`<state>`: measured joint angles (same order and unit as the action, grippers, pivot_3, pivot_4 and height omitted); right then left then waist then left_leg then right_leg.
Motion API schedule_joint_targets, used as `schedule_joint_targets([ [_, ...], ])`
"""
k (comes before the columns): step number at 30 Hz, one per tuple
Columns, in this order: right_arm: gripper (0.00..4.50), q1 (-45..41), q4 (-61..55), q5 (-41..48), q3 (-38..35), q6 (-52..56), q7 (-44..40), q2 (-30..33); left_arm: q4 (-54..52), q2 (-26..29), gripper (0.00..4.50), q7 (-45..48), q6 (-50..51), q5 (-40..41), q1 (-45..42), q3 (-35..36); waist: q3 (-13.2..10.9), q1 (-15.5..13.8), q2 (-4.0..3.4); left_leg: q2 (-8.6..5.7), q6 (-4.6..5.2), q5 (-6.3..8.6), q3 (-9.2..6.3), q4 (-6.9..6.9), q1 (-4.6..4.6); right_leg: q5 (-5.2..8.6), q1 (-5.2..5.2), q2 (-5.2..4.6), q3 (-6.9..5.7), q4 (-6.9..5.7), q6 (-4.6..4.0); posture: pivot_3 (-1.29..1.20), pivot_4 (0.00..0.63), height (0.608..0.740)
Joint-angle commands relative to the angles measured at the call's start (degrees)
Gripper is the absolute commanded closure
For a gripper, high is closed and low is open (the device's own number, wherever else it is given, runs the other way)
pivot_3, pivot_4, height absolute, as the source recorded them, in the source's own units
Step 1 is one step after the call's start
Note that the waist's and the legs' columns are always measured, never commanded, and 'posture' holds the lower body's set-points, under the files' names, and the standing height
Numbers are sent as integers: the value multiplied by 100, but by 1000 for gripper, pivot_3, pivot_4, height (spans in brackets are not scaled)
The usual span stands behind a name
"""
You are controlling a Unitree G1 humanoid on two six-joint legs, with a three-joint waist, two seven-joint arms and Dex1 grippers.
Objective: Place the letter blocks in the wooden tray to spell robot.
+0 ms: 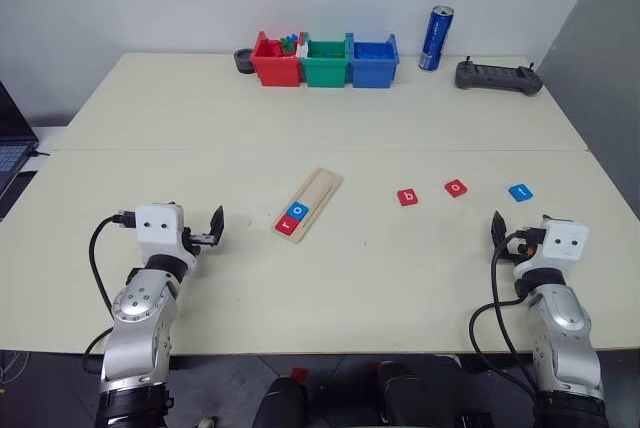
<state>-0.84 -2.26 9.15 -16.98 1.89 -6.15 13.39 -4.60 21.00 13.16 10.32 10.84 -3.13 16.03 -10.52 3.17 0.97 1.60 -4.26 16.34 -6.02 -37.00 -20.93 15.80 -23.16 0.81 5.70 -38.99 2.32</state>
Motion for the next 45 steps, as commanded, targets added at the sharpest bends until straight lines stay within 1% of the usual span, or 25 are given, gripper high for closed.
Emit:
schedule_joint_targets([
  [1,7,-19,-72,45,-150,-154,32,57,-285,-5,0,-20,-173,33,-44,81,0,-1,0,0,0,0,0,0,0,0,0,0,0,0,0,0,150,740],
  [6,7,-23,-24,45,-169,-176,55,49,-307,-49,0,-20,-200,62,-76,41,0,-1,0,0,0,0,0,0,0,0,0,0,0,0,0,0,150,740],
  [10,7,-28,14,34,-151,-195,74,21,-152,44,0,162,-466,38,-75,80,0,-1,0,0,0,0,0,0,0,0,0,0,-1,0,0,0,150,740],
  [17,7,-30,21,35,-138,-204,74,20,-39,113,0,202,-545,99,-73,154,0,0,0,0,0,0,0,0,0,1,0,0,0,0,1,0,150,740],
  [20,7,-9,0,32,-139,-189,73,25,63,235,0,418,-670,70,-54,99,0,1,0,0,0,0,0,0,0,0,0,1,0,0,1,0,150,740],
  [23,7,13,-25,28,-133,-162,61,38,141,289,0,400,-717,20,-118,128,0,1,0,0,0,0,0,0,0,0,0,0,0,0,1,0,150,740],
  [31,7,105,-151,116,-140,-106,-23,36,-165,294,0,1044,-291,499,-276,-172,0,5,0,0,0,0,1,0,0,0,0,0,0,0,1,0,150,740],
  [33,7,169,-356,348,-24,-9,-363,78,-397,351,0,1325,76,717,-274,-356,0,7,0,0,0,0,0,0,-1,1,0,0,-1,0,1,0,150,740],
  [36,7,286,-854,723,393,226,-1203,293,-699,478,0,1596,557,838,-244,-606,-2,11,-2,0,0,0,1,0,-1,2,0,0,0,0,3,0,150,740],
  [39,7,403,-1323,851,836,459,-1877,642,-833,560,0,1677,756,782,-245,-741,-2,30,-2,2,1,0,0,0,2,4,0,3,0,-1,6,0,150,740],
  [41,7,409,-1770,1046,1189,801,-2368,957,-918,593,0,1747,996,793,-281,-866,-2,24,-2,5,1,0,-3,0,1,6,0,5,-3,0,9,0,150,740],
  [45,7,377,-2446,1381,1632,1401,-3057,1508,-1117,563,0,1740,1405,819,-342,-1055,-4,8,3,3,0,0,-4,-1,-1,9,0,4,-3,1,14,0,150,740],
])
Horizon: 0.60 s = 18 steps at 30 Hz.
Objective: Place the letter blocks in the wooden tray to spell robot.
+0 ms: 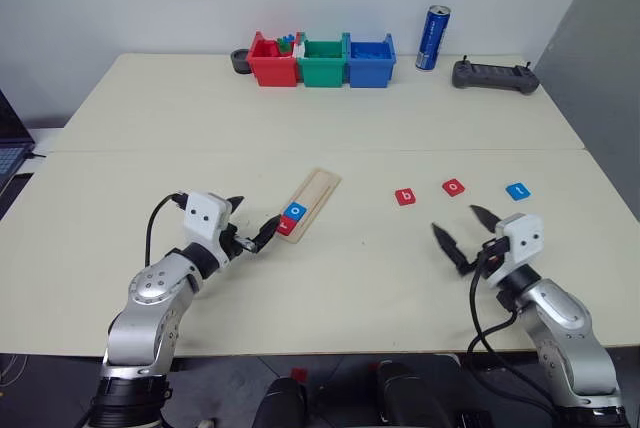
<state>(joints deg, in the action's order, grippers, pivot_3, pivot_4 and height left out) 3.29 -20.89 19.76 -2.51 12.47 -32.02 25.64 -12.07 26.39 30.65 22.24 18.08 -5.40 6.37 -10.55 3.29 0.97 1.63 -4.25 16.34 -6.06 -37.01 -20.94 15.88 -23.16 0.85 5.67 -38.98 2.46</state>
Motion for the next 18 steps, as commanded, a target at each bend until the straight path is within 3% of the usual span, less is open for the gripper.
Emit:
schedule_joint_targets([
  [1,7,-24,-719,425,249,497,-626,419,-405,34,0,-49,325,37,-129,-146,-2,-8,3,0,0,0,-2,-1,-1,1,0,0,-2,0,1,0,150,740],
  [7,7,-96,-1128,769,356,1023,-1173,1035,-434,-111,0,-214,529,-104,-240,-389,-4,-39,7,-2,0,0,-2,-3,-2,2,2,-2,-1,2,4,0,150,740],
  [18,7,-273,-1226,741,410,1142,-1216,1064,-284,-784,0,-1040,795,-487,-470,-663,-6,-61,11,-3,0,0,-2,-4,-3,-2,2,-2,-2,3,-3,0,150,740],
])
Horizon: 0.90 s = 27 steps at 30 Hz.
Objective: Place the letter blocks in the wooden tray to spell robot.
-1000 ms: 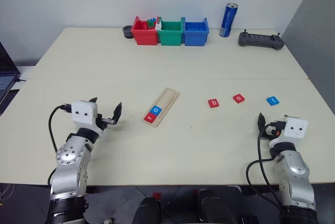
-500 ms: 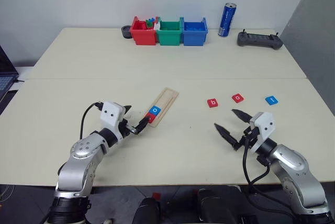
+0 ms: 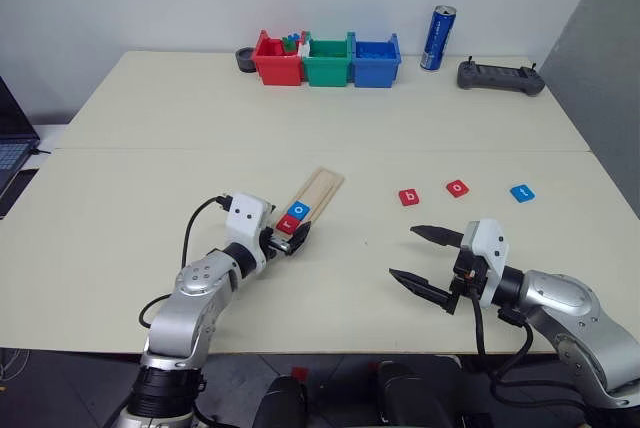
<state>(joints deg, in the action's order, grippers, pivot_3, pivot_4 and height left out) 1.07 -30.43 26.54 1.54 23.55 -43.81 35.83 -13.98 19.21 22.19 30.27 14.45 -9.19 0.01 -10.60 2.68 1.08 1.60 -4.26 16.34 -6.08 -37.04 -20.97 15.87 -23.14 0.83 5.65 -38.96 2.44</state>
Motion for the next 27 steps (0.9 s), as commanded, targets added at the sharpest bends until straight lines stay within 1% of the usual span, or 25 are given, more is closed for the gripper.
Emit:
schedule_joint_targets([
  [1,7,-37,-289,62,-2,42,-41,53,-59,-113,0,-261,9,-166,-102,-39,0,1,0,0,0,0,0,0,1,0,0,0,0,0,0,0,150,740],
  [6,7,-13,-377,59,-36,93,-3,51,63,-191,0,-300,110,-217,-163,-121,0,0,0,0,0,0,0,0,0,0,0,0,0,0,0,0,150,740],
  [17,7,197,-542,36,-36,107,103,4,133,-46,0,-19,348,-185,-290,-212,0,-8,0,0,0,0,0,0,0,2,0,0,-1,-1,3,0,150,740],
  [27,7,288,-578,75,-38,147,96,40,111,30,0,20,994,-206,-484,-366,1,-27,1,-1,0,0,-1,-1,1,2,2,0,-1,-1,4,0,150,740],
])
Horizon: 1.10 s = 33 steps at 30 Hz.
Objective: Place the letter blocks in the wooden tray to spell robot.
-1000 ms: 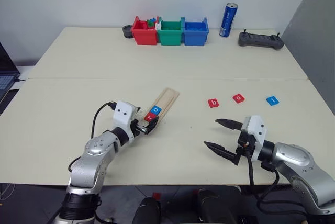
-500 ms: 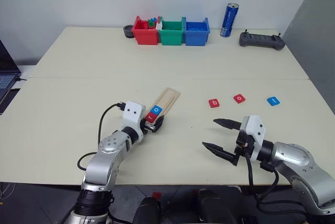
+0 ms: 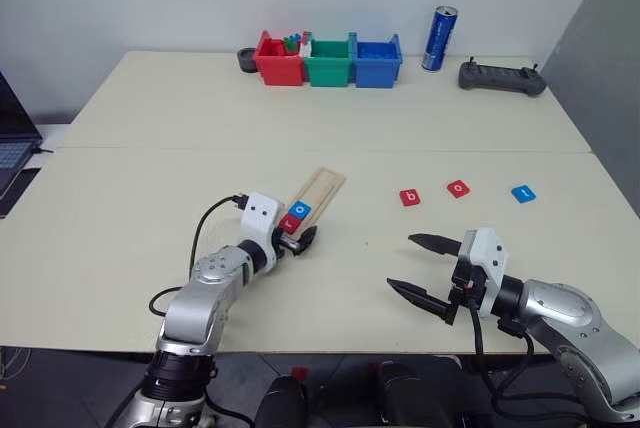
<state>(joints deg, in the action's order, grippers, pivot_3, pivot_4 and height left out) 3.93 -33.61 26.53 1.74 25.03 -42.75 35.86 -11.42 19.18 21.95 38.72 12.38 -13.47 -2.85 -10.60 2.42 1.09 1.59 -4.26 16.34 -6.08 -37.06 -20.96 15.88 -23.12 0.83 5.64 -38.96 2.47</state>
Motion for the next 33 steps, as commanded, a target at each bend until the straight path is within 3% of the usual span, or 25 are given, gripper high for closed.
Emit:
schedule_joint_targets([
  [1,7,4,-261,73,-58,-5,-11,36,-147,35,0,50,178,-1,-65,-96,0,-4,0,0,0,0,0,0,0,0,0,0,0,0,0,0,150,740],
  [16,7,128,-282,94,-42,-17,-51,30,-199,219,0,176,708,0,-84,-284,2,-13,0,0,0,0,0,0,2,1,2,0,0,0,1,0,150,740],
  [21,0,72,-288,124,-42,23,-73,49,-145,270,1117,208,763,25,-64,-186,3,-14,0,0,0,0,0,0,3,1,3,-1,0,0,1,0,150,740],
  [29,0,-51,-237,86,13,44,-106,20,-30,447,1120,253,591,35,1,36,4,-2,-1,1,0,0,1,0,5,1,3,0,1,-1,1,0,150,740],
  [33,0,8,-197,26,-42,7,-147,96,55,895,1120,1096,-81,155,79,-58,4,15,-2,2,0,0,1,1,6,1,2,1,0,-1,1,0,150,740],
])
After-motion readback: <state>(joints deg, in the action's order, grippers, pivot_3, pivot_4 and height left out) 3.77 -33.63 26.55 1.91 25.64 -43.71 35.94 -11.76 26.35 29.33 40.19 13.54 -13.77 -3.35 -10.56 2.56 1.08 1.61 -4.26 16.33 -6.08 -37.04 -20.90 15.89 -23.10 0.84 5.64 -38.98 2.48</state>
